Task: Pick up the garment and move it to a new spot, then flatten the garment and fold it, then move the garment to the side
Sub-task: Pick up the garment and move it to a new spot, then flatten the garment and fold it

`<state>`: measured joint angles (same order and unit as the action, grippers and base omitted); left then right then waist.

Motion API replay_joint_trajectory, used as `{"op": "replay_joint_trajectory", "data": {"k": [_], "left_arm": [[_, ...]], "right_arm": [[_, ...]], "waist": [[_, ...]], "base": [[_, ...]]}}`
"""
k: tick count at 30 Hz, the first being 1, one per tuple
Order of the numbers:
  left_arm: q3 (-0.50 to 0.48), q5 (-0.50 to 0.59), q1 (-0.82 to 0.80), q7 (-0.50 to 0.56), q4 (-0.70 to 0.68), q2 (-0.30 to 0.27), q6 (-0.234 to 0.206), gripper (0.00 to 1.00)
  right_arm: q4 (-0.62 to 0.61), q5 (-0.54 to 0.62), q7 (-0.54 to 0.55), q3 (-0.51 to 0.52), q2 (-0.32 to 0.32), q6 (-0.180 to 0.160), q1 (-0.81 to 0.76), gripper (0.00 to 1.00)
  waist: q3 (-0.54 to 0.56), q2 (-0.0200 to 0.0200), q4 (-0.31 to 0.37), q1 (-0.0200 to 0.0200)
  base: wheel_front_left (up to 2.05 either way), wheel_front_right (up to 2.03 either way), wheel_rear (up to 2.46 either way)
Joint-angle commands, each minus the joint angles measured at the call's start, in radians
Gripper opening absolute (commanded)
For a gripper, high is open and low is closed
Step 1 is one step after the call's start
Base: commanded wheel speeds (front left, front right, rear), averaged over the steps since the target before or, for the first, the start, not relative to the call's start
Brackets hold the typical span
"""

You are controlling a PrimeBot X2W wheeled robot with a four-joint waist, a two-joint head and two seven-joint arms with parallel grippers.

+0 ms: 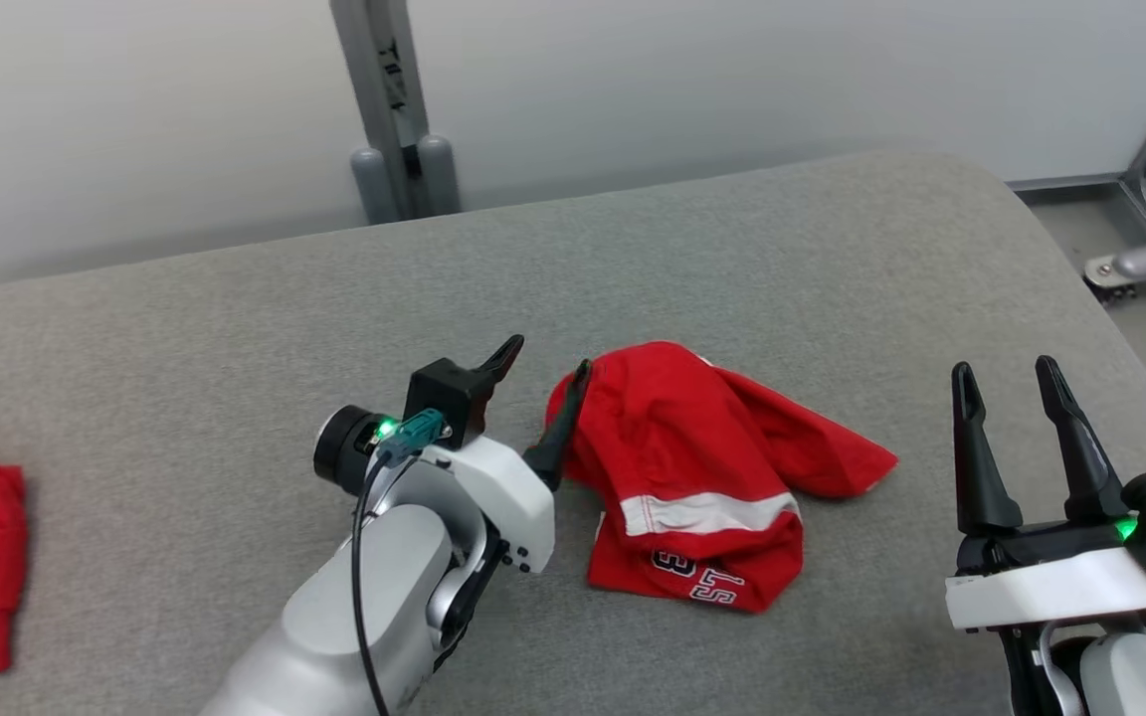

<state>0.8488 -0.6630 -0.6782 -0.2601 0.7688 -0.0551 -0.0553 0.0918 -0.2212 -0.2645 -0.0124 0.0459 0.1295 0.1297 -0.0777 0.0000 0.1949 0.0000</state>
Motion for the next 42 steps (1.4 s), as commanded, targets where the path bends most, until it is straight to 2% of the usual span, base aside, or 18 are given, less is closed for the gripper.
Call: {"op": "replay_joint_trajectory", "data": {"k": [1,3,11,16,18,24,28,32,38,42], "left_arm": [[-0.035,0.029,0.043,-0.003,-0.028,-0.029,-0.01,1.0],[-0.079,0.06,0.081,-0.003,-0.071,-0.049,-0.026,1.0],[-0.272,0.231,0.3,-0.003,-0.292,-0.133,-0.14,1.0],[-0.373,0.314,0.45,-0.003,-0.412,-0.117,-0.182,1.0],[-0.434,0.329,0.517,-0.003,-0.462,-0.09,-0.186,1.0],[-0.533,0.426,0.632,-0.003,-0.531,-0.041,-0.122,1.0],[-0.59,0.455,0.647,-0.003,-0.54,-0.02,-0.093,1.0],[-0.62,0.469,0.642,-0.003,-0.536,-0.004,-0.066,1.0],[-0.612,0.47,0.628,-0.003,-0.515,0.003,-0.032,1.0],[-0.585,0.44,0.62,-0.003,-0.498,0.003,-0.025,1.0]], "right_arm": [[0.004,0.01,-0.003,0.001,0.007,0.002,-0.017,1.0],[0.004,0.014,-0.003,-0.003,0.007,0.002,-0.022,1.0],[0.007,0.026,-0.003,-0.026,0.007,0.002,-0.057,1.0],[0.009,0.04,-0.003,-0.048,0.007,0.002,-0.079,1.0],[0.011,0.036,-0.003,-0.055,0.007,0.002,-0.086,1.0],[0.035,0.05,-0.003,-0.082,0.007,0.002,-0.107,1.0],[0.037,0.039,-0.003,-0.094,0.007,0.002,-0.112,1.0],[0.056,0.023,-0.003,-0.148,0.007,0.002,-0.118,1.0],[0.193,0.181,-0.003,-0.223,0.022,0.002,-0.086,1.0],[0.31,0.296,-0.003,-0.214,0.021,0.002,-0.049,1.0]], "waist": [[0.045,0.0,-0.068,0.0],[0.061,0.0,-0.1,0.0],[0.099,0.0,-0.192,0.0],[0.111,0.0,-0.213,0.0],[0.115,0.0,-0.219,0.0],[0.121,0.0,-0.234,0.0],[0.123,0.0,-0.237,0.0],[0.12,0.0,-0.247,0.0],[0.109,0.0,-0.285,0.0],[0.104,0.0,-0.317,0.0]], "base": [[0.0,0.0,0.0],[0.0,0.0,0.0],[0.0,0.0,0.0],[0.0,0.0,0.0],[0.0,0.0,0.0],[0.0,0.0,0.0],[0.0,0.0,0.0],[0.0,0.0,0.0],[0.0,0.0,0.0],[0.0,0.0,0.0]]}}
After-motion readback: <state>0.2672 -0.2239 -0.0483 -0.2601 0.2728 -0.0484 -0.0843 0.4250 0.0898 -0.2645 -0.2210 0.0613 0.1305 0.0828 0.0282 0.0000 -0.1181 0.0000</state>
